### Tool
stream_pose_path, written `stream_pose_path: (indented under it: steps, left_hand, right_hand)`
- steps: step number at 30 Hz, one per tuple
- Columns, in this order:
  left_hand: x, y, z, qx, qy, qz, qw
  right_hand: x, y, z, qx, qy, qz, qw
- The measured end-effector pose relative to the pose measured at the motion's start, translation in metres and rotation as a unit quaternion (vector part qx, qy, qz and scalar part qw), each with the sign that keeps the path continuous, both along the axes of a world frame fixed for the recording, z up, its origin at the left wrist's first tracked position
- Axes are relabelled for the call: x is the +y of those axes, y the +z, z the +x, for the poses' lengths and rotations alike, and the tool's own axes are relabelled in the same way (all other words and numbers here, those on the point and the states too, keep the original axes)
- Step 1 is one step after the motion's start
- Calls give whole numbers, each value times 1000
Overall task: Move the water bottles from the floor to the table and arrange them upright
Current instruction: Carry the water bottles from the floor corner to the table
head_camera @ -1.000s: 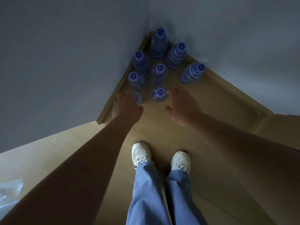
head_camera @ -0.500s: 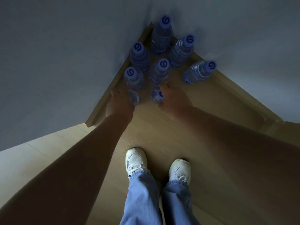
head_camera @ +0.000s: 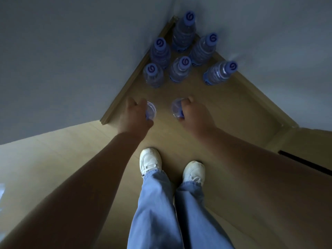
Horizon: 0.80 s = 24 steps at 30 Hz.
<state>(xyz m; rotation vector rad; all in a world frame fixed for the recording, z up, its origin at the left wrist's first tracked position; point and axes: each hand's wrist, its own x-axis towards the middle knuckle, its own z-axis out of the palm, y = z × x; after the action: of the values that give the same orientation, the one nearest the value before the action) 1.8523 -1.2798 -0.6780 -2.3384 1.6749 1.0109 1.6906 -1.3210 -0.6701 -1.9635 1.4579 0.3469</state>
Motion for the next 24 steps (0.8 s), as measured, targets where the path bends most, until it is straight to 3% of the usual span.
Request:
stream_pose_path:
  steps: [5,10,18,24]
  left_hand:
    - [33,71,-4,30,25,26,999]
    - [61,157,-16,87,127,4,988]
    - [92,316,-20,134,244,-114,954]
    - [111,448,14,118,283,-201,930]
  right_hand:
    - [34,69,-7,-25,-13,-15,1000]
    - [52,165,-10,-84,-44,-46,994]
    - [75,329,1,-166,-46,-128,977]
    - [88,446,32,-195,-23,-174,965]
